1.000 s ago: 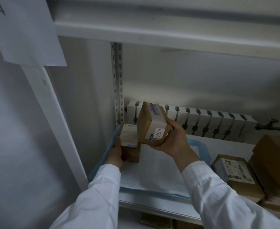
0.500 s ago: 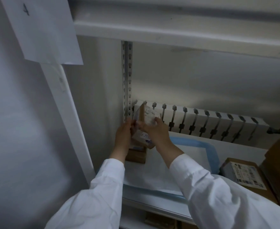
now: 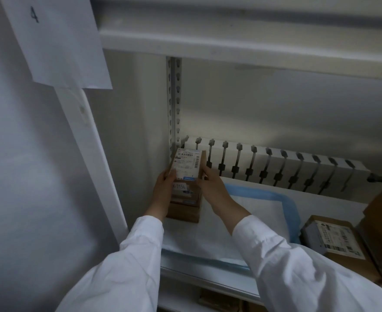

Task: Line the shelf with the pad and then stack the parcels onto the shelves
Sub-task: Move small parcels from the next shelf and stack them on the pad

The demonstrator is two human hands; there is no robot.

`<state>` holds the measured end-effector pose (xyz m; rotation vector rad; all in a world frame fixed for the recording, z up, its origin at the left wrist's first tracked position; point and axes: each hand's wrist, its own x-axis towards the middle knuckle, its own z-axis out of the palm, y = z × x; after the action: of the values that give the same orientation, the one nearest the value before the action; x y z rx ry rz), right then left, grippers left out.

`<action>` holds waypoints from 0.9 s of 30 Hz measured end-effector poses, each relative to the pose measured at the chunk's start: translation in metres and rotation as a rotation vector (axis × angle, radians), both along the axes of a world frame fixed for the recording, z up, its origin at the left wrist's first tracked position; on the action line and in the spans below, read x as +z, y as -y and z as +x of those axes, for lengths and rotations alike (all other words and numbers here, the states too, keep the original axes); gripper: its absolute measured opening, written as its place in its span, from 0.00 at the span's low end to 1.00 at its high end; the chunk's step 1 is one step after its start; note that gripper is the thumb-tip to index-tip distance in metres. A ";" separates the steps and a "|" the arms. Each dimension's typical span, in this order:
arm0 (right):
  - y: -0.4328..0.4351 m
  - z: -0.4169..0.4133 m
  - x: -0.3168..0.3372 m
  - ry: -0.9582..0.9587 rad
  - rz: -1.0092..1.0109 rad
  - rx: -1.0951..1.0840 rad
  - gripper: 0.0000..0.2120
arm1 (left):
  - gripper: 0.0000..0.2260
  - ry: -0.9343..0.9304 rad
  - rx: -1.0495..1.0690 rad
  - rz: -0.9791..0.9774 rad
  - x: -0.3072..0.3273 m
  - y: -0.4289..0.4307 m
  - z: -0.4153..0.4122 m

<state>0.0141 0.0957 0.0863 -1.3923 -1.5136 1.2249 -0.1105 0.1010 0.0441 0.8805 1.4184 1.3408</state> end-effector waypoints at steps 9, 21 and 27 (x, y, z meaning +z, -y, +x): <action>0.010 0.042 0.016 -0.027 -0.004 -0.079 0.26 | 0.29 -0.370 0.268 0.265 0.030 0.006 0.043; 0.043 0.158 0.011 0.139 0.102 -0.385 0.21 | 0.13 -0.363 0.082 0.348 0.051 0.045 0.183; 0.062 0.221 -0.007 0.403 -0.023 -0.556 0.23 | 0.19 -0.223 -0.173 0.013 0.018 0.049 0.251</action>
<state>0.2350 0.0342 0.0791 -1.9898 -1.2254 0.6432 0.1400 0.0520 0.0625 1.1632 1.4648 1.1504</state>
